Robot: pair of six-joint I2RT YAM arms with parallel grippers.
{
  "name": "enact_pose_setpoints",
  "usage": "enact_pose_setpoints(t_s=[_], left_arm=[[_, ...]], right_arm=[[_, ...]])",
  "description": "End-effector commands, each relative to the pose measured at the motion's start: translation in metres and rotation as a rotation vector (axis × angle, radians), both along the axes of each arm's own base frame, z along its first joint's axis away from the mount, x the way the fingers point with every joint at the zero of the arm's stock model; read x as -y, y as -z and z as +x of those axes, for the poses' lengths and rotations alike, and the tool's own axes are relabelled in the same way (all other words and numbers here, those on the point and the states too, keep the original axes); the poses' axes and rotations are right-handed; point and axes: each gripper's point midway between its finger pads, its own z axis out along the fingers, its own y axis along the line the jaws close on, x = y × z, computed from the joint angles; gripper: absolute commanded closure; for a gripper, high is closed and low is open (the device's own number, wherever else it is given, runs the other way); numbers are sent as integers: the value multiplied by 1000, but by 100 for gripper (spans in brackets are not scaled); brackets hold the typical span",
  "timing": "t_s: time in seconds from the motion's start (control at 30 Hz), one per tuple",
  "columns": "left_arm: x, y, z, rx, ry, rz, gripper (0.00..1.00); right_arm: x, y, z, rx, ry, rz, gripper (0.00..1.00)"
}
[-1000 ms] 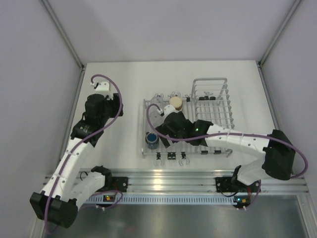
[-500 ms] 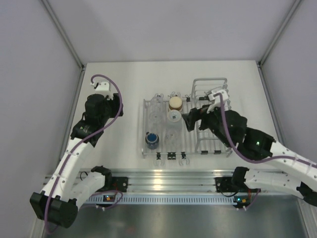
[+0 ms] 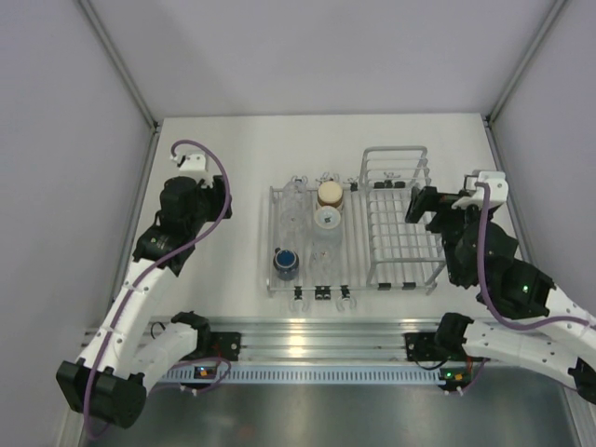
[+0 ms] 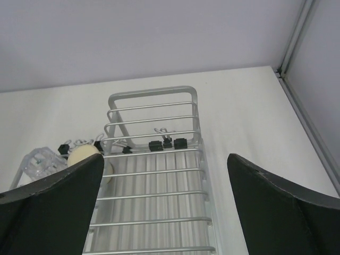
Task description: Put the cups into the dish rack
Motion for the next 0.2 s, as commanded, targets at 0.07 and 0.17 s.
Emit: enact_pose_setpoints(t_s=[0.07, 0.17], left_arm=[[-1, -7, -1, 33, -6, -12, 39], [-1, -8, -1, 34, -6, -12, 39]], right_arm=[[16, -1, 0, 10, 73, -12, 0], [20, -2, -1, 15, 84, 8, 1]])
